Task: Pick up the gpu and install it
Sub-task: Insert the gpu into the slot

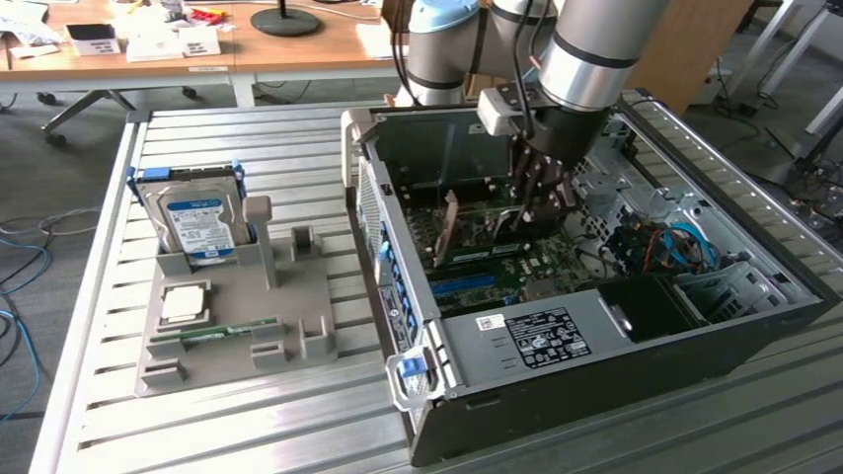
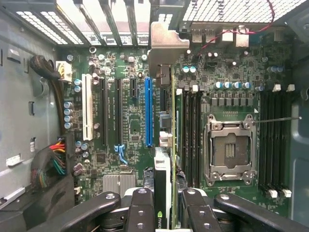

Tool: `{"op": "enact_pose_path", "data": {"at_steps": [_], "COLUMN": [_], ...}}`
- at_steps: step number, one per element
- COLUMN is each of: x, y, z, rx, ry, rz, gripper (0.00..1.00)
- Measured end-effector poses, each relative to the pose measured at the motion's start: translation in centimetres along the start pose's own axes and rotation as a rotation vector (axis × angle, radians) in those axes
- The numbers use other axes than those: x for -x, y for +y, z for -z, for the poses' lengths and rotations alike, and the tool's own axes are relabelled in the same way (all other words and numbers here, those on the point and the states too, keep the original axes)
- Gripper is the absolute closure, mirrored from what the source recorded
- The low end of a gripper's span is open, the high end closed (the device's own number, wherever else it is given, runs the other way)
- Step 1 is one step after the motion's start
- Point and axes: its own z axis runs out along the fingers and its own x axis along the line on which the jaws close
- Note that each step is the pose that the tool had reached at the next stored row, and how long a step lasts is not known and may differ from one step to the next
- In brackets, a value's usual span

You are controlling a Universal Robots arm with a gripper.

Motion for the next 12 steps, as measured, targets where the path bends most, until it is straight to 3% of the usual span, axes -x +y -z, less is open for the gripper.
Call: {"op": "enact_pose_path", "data": {"at_steps": [5,12], "x": [-0.04,-0.28], "y": [0.14,0.15], "z": [-0.54,-0.55], "rx": [0.0001,0.0001], "ry": [-0.0001,0.0000], "rz": [0.000,0.000], "gripper": [0.73,0.73]}}
